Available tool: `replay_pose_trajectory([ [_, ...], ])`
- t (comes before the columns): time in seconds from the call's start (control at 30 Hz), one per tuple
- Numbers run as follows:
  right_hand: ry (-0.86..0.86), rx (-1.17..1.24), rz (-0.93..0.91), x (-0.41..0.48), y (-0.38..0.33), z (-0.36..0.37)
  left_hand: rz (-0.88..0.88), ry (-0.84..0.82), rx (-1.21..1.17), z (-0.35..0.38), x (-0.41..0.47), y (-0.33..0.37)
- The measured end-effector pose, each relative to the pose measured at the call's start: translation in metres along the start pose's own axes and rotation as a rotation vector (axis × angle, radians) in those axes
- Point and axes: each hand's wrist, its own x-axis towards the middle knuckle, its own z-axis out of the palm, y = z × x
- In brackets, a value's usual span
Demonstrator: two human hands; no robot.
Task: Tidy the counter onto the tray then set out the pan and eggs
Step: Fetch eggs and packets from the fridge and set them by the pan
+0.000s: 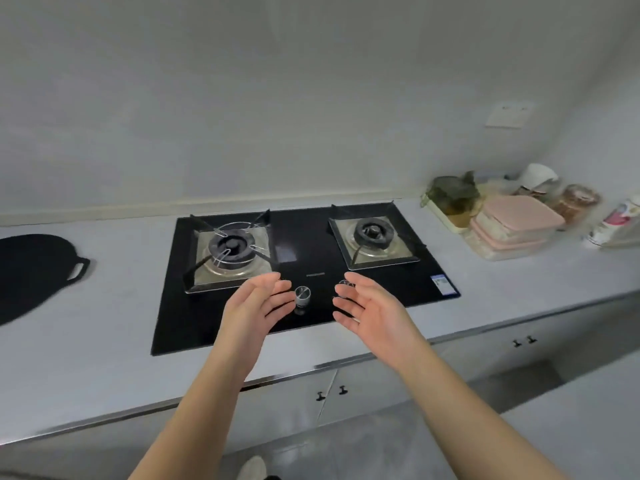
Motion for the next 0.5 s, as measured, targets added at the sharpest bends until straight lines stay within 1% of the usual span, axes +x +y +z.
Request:
replay_pose_trajectory([
  [0.2, 0.147, 0.097, -0.133, -0.029, -0.051, -0.096, -0.030, -0.188, 0.086, 0.114, 0.011, -0.040],
  [0.3, 0.219, 0.121, -0.152, -0.030, -0.072, -0.137, -0.048, -0.244, 0.097, 0.160, 0.025, -0.062],
  [0.47, 0.314, 0.087, -0.168, -0.022, -0.113, -0.202, -0.091, -0.316, 0.109, 0.236, 0.061, -0.104],
  [0.5, 0.337, 0.090, -0.178, -0.017, -0.126, -0.223, -0.108, -0.337, 0.100, 0.260, 0.074, -0.118],
])
